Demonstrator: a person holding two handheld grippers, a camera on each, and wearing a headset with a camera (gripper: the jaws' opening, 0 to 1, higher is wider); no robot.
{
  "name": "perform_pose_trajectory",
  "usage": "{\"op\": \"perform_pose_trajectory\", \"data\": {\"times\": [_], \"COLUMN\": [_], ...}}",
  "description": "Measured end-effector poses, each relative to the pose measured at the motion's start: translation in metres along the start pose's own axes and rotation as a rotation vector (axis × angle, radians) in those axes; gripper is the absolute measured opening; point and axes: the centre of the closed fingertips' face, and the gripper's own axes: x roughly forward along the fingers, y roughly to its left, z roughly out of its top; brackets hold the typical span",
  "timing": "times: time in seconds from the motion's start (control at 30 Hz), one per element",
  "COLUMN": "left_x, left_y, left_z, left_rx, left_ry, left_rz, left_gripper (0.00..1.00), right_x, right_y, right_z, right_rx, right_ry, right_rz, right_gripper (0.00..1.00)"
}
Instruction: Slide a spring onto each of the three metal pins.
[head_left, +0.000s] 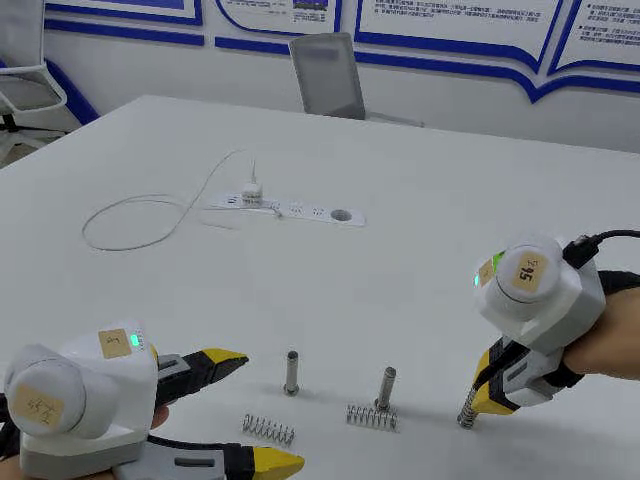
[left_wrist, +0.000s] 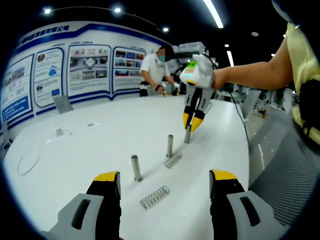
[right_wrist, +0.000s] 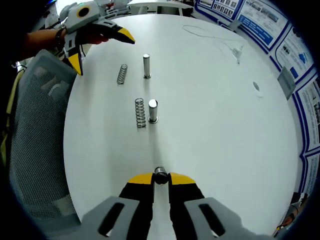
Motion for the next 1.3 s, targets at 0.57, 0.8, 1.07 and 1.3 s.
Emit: {"op": "perform_pose_trajectory", "data": {"times": [0.57, 0.8, 1.07, 1.3], "left_x": [0.000, 0.000, 0.001, 0.000], "left_y": [0.000, 0.000, -0.001, -0.001], "left_z": [0.000, 0.000, 0.003, 0.003], "left_rx": [0.000, 0.003, 0.009, 0.011], "left_ry": [-0.001, 0.000, -0.002, -0.002], "left_rz": [0.002, -0.001, -0.005, -0.003], "left_gripper": [0.74, 0.74, 0.74, 0.74], "right_x": [-0.003, -0.013, -0.011, 0.001], "right_y": [0.003, 0.005, 0.016, 0.025], "right_z": [0.004, 0.016, 0.043, 0.056], "right_rx": [0.021, 0.005, 0.003, 0.006], "right_ry": [-0.033, -0.072, -0.143, -0.169], "right_rz": [-0.005, -0.026, -0.005, 0.027], "right_gripper": [0.18, 0.21, 0.20, 0.19]}}
